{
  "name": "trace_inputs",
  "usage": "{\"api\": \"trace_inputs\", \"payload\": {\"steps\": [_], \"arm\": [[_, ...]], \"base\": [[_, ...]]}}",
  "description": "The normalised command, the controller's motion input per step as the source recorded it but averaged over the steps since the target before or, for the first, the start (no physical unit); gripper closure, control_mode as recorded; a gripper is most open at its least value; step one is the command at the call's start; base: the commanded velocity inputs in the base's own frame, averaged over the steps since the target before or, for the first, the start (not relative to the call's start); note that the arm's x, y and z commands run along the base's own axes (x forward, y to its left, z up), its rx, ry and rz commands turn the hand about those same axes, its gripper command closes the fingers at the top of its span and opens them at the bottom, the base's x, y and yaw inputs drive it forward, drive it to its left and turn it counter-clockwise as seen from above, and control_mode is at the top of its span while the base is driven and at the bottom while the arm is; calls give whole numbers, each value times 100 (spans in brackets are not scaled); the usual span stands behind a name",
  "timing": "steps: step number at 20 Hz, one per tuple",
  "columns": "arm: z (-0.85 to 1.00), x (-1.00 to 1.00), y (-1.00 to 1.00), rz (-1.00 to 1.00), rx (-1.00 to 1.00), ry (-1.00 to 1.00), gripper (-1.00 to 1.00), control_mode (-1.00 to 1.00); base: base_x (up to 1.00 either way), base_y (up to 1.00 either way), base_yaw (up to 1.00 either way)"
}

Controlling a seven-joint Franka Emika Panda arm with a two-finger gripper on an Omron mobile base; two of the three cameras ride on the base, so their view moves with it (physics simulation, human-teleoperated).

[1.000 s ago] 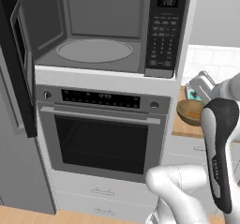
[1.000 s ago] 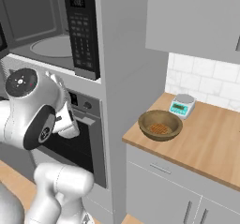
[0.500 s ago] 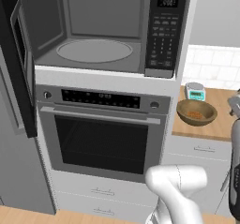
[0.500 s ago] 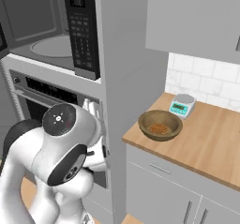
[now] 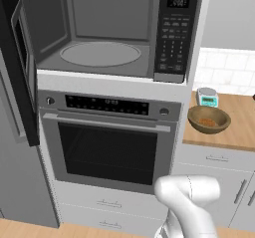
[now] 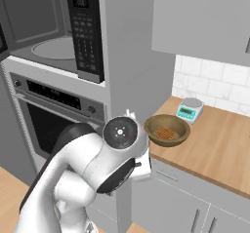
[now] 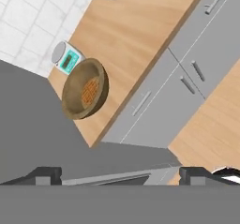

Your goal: Open the microwave, place the bowl with waffle inside the microwave, then close the microwave door and turn it on.

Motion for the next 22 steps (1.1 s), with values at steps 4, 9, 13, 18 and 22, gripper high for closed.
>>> {"api": "trace_inputs", "payload": {"steps": [4,9,13,18,22], "arm": [[-14,64,-25,12,0,1,-100,-100],[-27,66,-6,16,0,6,-100,-100],[-36,54,-10,15,0,7,-100,-100],[-40,38,-29,6,0,5,-100,-100],[-40,34,-38,0,0,5,-100,-100]], "base": [[0,0,0],[0,0,0],[0,0,0],[0,0,0],[0,0,0]]}}
